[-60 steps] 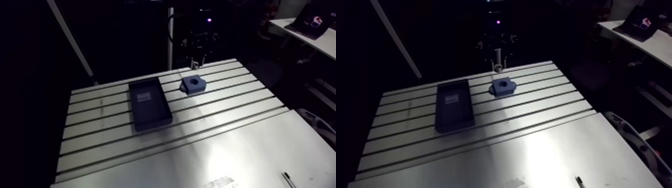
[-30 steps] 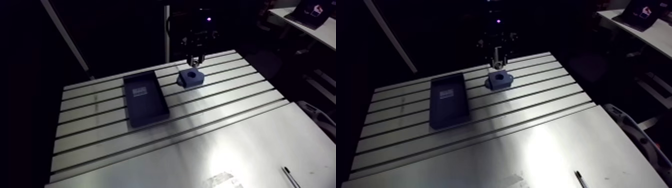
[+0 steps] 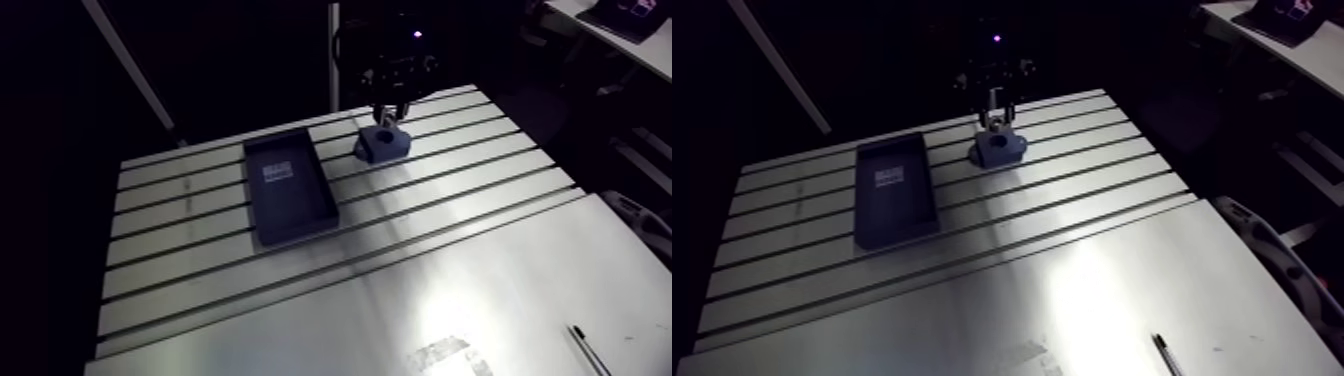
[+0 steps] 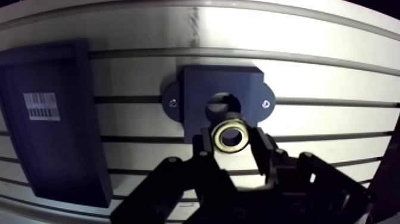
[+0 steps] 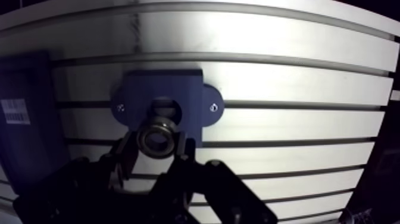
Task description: Pick up the bearing and press it into the housing until flush.
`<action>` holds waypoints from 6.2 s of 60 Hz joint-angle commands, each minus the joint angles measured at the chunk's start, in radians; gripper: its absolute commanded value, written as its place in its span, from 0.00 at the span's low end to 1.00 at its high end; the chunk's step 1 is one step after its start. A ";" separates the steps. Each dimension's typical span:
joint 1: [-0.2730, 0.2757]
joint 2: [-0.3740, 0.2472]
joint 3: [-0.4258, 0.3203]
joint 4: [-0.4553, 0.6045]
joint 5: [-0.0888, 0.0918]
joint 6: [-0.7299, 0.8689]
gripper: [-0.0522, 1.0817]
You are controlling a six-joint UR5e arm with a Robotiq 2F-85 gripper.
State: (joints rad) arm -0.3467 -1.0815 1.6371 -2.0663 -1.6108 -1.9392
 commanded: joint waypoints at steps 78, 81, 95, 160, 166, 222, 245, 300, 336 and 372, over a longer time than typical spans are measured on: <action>0.006 0.058 -0.001 -0.033 -0.007 0.010 0.64; 0.006 0.058 -0.001 -0.033 -0.007 0.010 0.64; 0.001 0.058 -0.001 -0.033 -0.007 0.004 0.64; 0.006 0.058 0.006 -0.035 -0.007 0.010 0.64; 0.006 0.059 0.007 -0.035 -0.007 0.010 0.64; 0.004 0.067 -0.001 -0.035 -0.007 0.009 0.64; 0.004 0.072 -0.006 -0.033 -0.007 0.006 0.64; 0.004 0.009 -0.016 -0.014 -0.001 0.013 0.63; 0.008 0.018 -0.028 0.005 0.001 0.013 0.92; 0.008 0.030 -0.026 0.008 0.001 0.015 0.99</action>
State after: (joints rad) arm -0.3391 -1.0557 1.6072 -2.0592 -1.6099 -1.9256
